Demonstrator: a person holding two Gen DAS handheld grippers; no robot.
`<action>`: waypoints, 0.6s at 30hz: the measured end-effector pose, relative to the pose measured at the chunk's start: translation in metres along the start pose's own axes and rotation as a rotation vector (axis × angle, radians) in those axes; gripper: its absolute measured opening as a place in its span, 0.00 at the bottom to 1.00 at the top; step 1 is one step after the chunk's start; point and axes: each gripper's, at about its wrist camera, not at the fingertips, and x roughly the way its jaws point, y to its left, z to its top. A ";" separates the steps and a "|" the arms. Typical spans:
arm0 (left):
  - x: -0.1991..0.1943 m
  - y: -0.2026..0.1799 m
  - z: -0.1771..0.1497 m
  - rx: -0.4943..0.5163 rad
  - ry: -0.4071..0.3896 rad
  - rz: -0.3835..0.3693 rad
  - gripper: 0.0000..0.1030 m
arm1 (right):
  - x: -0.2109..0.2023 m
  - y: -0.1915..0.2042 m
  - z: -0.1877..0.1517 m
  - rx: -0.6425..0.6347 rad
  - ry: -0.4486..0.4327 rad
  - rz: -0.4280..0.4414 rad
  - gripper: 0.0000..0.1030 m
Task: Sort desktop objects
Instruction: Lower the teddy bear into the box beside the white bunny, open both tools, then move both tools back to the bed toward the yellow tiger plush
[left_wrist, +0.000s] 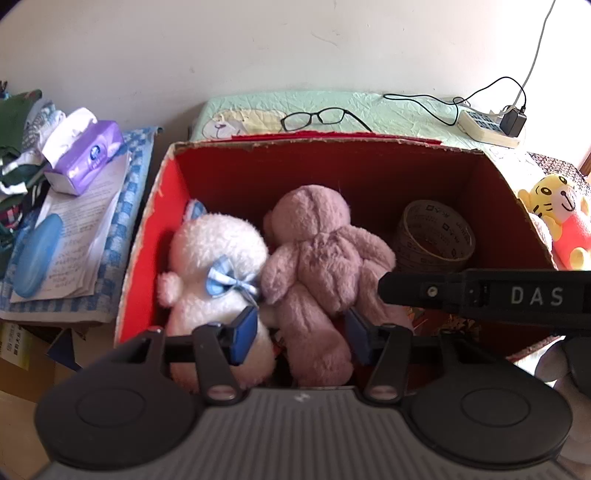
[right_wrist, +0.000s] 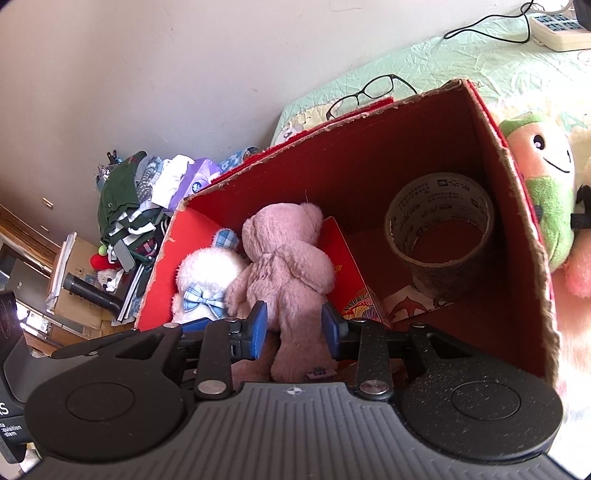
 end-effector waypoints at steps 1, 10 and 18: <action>-0.002 0.000 -0.001 0.000 -0.005 0.002 0.56 | -0.002 0.000 -0.001 -0.003 -0.006 0.006 0.36; -0.014 -0.013 -0.001 -0.006 -0.021 0.006 0.58 | -0.026 -0.005 -0.010 -0.001 -0.055 0.064 0.41; -0.038 -0.043 0.003 -0.003 -0.080 0.018 0.62 | -0.056 -0.018 -0.015 -0.001 -0.105 0.154 0.41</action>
